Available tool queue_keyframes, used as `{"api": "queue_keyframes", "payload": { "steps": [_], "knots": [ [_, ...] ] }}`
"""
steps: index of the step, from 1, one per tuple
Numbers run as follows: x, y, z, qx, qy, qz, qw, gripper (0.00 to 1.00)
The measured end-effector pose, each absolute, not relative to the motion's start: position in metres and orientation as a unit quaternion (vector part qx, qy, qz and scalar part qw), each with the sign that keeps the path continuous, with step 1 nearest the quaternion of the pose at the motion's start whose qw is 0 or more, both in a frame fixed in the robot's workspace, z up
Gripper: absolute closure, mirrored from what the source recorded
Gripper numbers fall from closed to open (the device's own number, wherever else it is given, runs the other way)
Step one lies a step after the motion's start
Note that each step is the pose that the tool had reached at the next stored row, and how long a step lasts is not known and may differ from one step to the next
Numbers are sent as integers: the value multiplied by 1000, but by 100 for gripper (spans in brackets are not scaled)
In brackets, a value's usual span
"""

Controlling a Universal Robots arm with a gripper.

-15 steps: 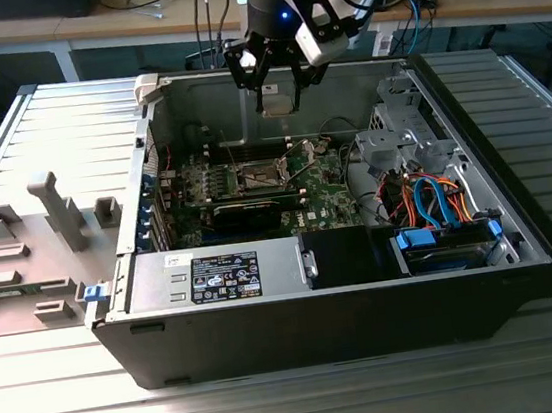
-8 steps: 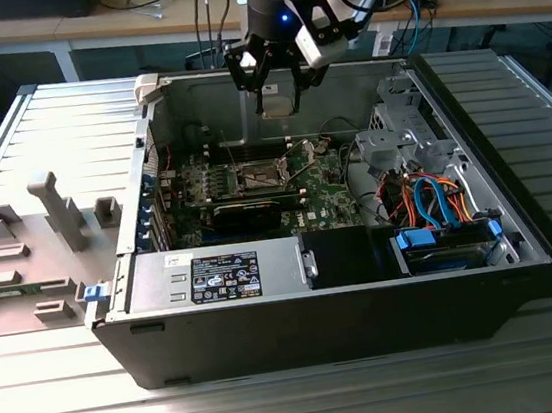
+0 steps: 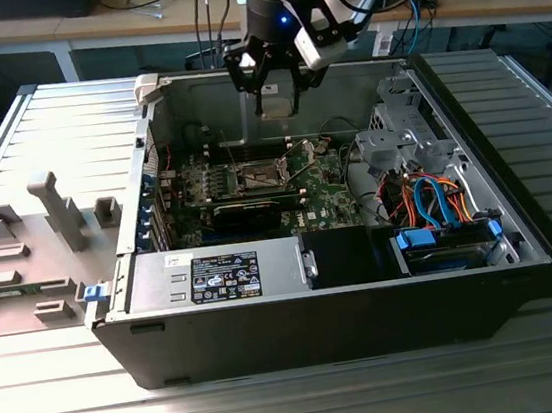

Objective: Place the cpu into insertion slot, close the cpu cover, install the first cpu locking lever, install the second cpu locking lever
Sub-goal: 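Place the cpu into insertion slot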

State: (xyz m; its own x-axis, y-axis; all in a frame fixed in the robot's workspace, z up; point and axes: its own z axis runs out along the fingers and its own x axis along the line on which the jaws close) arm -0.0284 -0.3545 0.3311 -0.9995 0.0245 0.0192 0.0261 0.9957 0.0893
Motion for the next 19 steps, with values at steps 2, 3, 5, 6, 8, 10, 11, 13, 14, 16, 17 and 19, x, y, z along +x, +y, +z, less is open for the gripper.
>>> {"api": "queue_keyframes", "payload": {
  "steps": [2, 3, 5, 6, 8, 10, 11, 13, 14, 16, 17, 19],
  "knots": [
    [-30, -354, 331, -12, -999, -45, 9, 46],
    [-31, -354, 330, -11, -999, -45, 9, 46],
    [-32, -354, 330, -10, -999, -45, 9, 46],
    [-32, -354, 329, -9, -999, -45, 9, 46],
    [-33, -354, 329, -9, -999, -45, 9, 46],
    [-33, -354, 328, -8, -999, -45, 9, 46],
    [-33, -354, 328, -8, -999, -45, 9, 46],
    [-33, -355, 327, -8, -999, -45, 9, 46],
    [-34, -355, 327, -7, -999, -45, 9, 46],
    [-34, -355, 326, -7, -999, -45, 9, 46],
    [-34, -355, 326, -7, -999, -45, 9, 46],
    [-35, -355, 325, -7, -999, -45, 9, 46]
  ]
}}
